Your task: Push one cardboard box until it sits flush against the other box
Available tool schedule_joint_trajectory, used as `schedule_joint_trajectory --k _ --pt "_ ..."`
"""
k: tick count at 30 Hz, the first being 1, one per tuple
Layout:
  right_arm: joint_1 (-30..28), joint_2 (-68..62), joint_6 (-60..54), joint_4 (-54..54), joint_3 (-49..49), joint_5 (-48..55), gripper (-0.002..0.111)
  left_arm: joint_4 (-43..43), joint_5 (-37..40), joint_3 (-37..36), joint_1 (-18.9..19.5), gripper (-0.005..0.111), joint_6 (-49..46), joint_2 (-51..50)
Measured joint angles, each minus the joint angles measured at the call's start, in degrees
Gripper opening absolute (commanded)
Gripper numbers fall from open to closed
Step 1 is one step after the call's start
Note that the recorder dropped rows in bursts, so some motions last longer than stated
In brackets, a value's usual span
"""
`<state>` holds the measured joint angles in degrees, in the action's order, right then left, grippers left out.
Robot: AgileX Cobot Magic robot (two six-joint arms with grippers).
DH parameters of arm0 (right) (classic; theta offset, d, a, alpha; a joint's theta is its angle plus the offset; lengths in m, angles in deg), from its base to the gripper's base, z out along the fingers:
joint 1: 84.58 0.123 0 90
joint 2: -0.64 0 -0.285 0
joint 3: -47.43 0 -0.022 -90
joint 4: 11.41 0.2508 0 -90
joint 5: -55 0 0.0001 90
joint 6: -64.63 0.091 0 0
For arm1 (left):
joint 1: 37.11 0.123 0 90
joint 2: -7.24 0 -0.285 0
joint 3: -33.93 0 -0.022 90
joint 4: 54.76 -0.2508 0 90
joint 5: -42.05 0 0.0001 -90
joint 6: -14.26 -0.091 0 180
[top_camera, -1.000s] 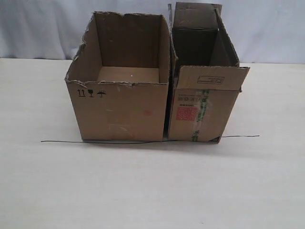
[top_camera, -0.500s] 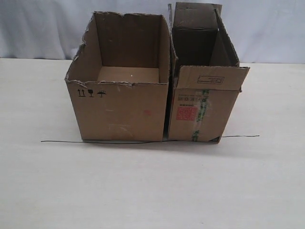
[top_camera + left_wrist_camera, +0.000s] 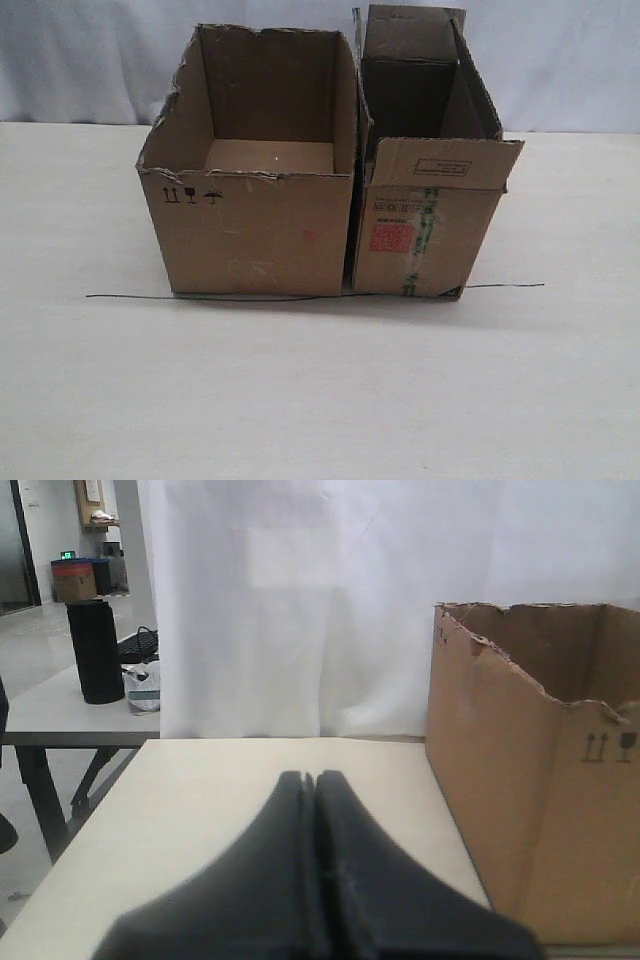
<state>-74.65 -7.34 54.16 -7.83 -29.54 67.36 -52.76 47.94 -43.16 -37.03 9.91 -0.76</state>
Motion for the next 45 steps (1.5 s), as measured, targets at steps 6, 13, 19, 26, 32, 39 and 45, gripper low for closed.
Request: schedule_joint_trajectory --k 6,13,19,26,32,39,45 --pt "0.0 0.0 1.99 0.0 0.0 0.0 0.005 0.0 0.0 0.0 0.0 0.0 0.0 0.0" --pt "0.0 0.0 5.06 -0.39 0.0 0.0 0.005 0.0 0.0 0.0 0.0 0.0 0.0 0.0" --pt "0.0 0.0 8.62 -1.52 0.0 0.0 0.005 0.0 0.0 0.0 0.0 0.0 0.0 0.0" --pt "0.0 0.0 8.89 -1.52 0.0 0.0 0.005 0.0 0.0 0.0 0.0 0.0 0.0 0.0" --pt "0.0 0.0 8.89 -1.52 0.0 0.0 0.005 0.0 0.0 0.0 0.0 0.0 0.0 0.0" --pt "0.0 0.0 8.89 -1.52 0.0 0.0 0.005 0.0 0.0 0.0 0.0 0.0 0.0 0.0" --pt "0.0 0.0 8.89 -1.52 0.0 0.0 0.005 0.0 0.0 0.0 0.0 0.0 0.0 0.0"
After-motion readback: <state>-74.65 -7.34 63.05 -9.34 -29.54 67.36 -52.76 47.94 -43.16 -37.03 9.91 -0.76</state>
